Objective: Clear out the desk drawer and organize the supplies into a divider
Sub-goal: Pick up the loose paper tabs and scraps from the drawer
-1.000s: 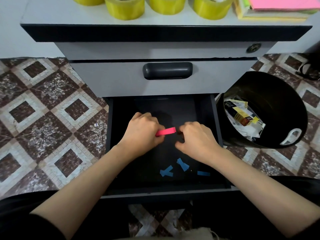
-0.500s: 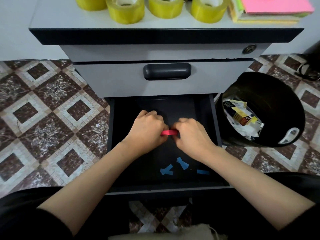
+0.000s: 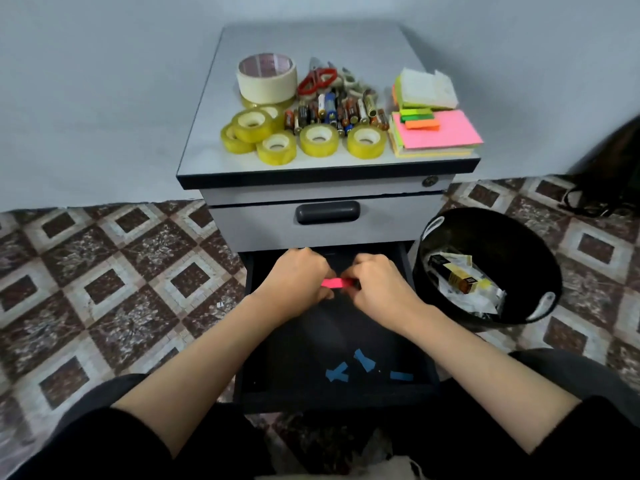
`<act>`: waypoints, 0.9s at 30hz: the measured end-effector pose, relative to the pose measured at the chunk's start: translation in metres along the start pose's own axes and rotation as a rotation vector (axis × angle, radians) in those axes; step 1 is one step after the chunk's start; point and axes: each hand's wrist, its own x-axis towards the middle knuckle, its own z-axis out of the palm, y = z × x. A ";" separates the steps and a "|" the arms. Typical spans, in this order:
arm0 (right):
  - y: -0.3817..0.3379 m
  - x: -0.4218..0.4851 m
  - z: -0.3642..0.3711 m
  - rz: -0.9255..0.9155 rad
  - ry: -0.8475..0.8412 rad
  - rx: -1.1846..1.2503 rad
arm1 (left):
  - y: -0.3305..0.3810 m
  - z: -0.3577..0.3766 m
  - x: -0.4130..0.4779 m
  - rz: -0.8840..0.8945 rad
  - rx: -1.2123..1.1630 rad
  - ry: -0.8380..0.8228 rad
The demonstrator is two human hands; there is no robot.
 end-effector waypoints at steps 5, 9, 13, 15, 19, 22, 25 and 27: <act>-0.013 -0.016 -0.039 -0.035 0.091 -0.034 | 0.012 -0.036 -0.012 -0.017 0.003 0.119; -0.022 -0.023 -0.068 -0.044 0.152 -0.105 | 0.021 -0.064 -0.014 -0.026 0.007 0.163; -0.025 -0.026 -0.092 -0.037 0.152 -0.261 | 0.025 -0.088 -0.017 0.003 -0.069 0.237; -0.026 -0.026 -0.102 -0.027 0.149 -0.268 | 0.026 -0.096 -0.017 0.013 -0.082 0.260; -0.025 -0.026 -0.117 -0.010 0.173 -0.288 | 0.030 -0.106 -0.013 0.038 -0.095 0.298; -0.021 -0.022 -0.124 -0.002 0.172 -0.272 | 0.030 -0.111 -0.008 0.048 -0.114 0.324; -0.018 -0.018 -0.132 0.004 0.211 -0.224 | 0.029 -0.117 0.001 0.054 -0.126 0.342; -0.014 -0.014 -0.140 0.001 0.256 -0.192 | 0.027 -0.123 0.010 0.050 -0.137 0.360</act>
